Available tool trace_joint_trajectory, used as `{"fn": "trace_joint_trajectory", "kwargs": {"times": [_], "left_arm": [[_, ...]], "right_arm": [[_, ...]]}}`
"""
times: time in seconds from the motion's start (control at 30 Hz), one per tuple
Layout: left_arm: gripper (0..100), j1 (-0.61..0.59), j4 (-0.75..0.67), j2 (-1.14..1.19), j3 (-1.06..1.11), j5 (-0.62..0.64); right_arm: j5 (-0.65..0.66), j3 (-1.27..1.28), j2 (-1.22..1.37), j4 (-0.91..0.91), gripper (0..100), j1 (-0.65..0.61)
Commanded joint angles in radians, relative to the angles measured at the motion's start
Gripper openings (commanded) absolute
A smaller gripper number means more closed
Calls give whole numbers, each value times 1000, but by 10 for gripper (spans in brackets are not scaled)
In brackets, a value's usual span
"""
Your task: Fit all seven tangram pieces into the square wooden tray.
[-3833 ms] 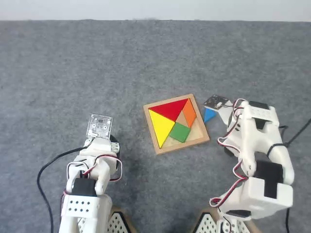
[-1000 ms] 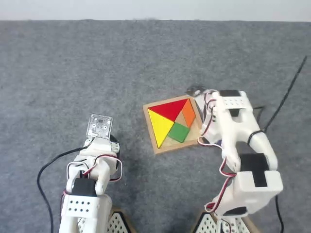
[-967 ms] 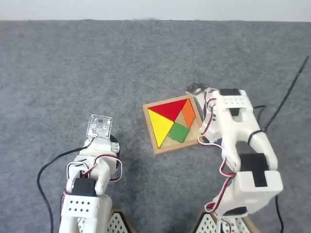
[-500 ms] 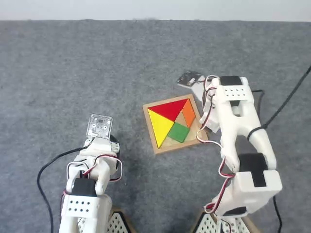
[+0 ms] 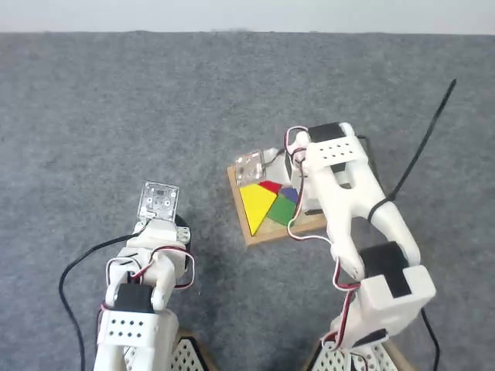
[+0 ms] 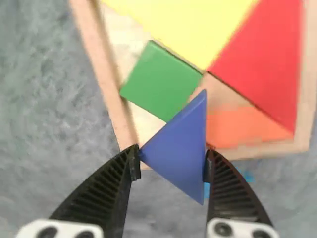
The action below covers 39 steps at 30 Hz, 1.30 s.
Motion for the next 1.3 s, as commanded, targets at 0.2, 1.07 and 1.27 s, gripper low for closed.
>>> {"fn": "trace_joint_trajectory", "kwargs": {"times": [0.2,1.07,1.27], "left_arm": [[14,-3,0,-12,-19,5],[14,-3,0,-12,-19,5],[14,-3,0,-12,-19,5]], "right_arm": [[436,-54,-10,82,139,-19],[606,-86,56,-13,223,81],[574,-92,16,15,224,62]]}}
